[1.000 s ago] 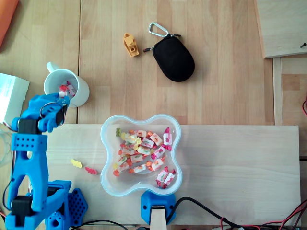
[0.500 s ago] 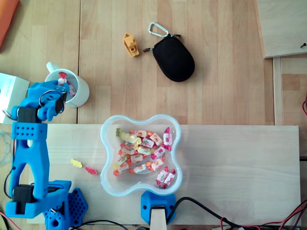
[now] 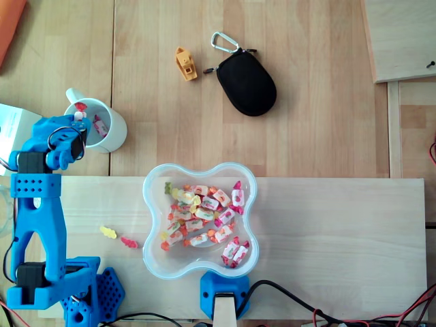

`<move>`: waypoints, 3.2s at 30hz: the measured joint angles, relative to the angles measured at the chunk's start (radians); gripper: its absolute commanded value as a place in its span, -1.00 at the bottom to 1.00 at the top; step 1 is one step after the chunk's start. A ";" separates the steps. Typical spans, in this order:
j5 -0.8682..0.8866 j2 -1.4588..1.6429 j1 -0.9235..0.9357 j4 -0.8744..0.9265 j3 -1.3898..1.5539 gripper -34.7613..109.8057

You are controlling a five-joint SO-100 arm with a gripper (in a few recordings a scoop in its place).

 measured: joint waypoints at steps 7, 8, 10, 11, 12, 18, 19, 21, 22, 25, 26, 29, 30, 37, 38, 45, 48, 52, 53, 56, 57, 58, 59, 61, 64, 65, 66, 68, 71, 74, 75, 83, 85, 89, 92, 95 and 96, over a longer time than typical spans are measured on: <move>0.000 0.000 -0.002 0.000 0.000 -0.42; 0.000 0.000 -0.002 0.002 0.000 -0.39; 0.000 0.000 -0.002 0.018 0.000 -0.36; 0.000 0.000 -0.002 0.018 0.000 -0.35; 0.000 0.000 -0.002 0.018 0.000 -0.34; 0.000 0.000 -0.002 0.018 -0.002 -0.33; 0.000 0.000 -0.002 0.018 -0.002 -0.33; 0.000 0.000 -0.002 0.018 -0.002 -0.33; 0.000 0.000 -0.002 0.018 -0.002 -0.33; 0.000 0.000 -0.002 0.018 -0.002 -0.34; 0.000 0.000 -0.002 0.018 -0.002 -0.35; -0.026 0.000 -0.002 0.018 -0.002 -0.43; -0.043 0.000 -0.002 0.018 -0.002 -0.47; -0.206 0.000 -0.071 0.011 -0.002 -0.54; -0.233 0.000 -0.081 0.011 -0.002 -0.54; -0.385 0.000 -0.112 0.011 -0.002 -0.54; -0.419 0.000 -0.117 0.011 -0.002 -0.54; -0.479 0.005 -0.121 0.005 -0.002 -0.54; -0.500 0.008 -0.120 -0.015 -0.002 -0.54; -0.612 0.029 -0.118 -0.117 0.000 -0.54; -0.670 0.041 -0.117 -0.160 0.011 -0.54; -0.738 0.061 -0.115 -0.204 0.040 -0.54; -0.816 0.077 -0.115 -0.255 0.069 -0.54; -0.986 0.117 -0.115 -0.367 0.127 -0.54; -1.227 0.242 -0.120 -0.538 0.267 -0.54; -1.298 0.298 -0.121 -0.592 0.325 -0.54; -1.362 0.360 -0.129 -0.644 0.390 -0.54; -1.431 0.506 -0.150 -0.739 0.532 -0.54; -1.460 0.736 -0.169 -0.902 0.765 -0.55; -1.483 0.943 -0.172 -1.081 1.015 -0.55; -1.494 1.003 -0.178 -1.137 1.098 -0.55; -1.631 1.259 -0.190 -1.479 1.519 -0.55; -1.640 1.284 -0.190 -1.500 1.537 -0.55; -1.643 1.292 -0.190 -1.509 1.563 -0.55; -1.643 1.292 -0.190 -1.509 1.582 -0.55; -1.643 1.296 -0.190 -1.509 1.589 -0.55; -1.643 1.296 -0.190 -1.509 1.591 -0.55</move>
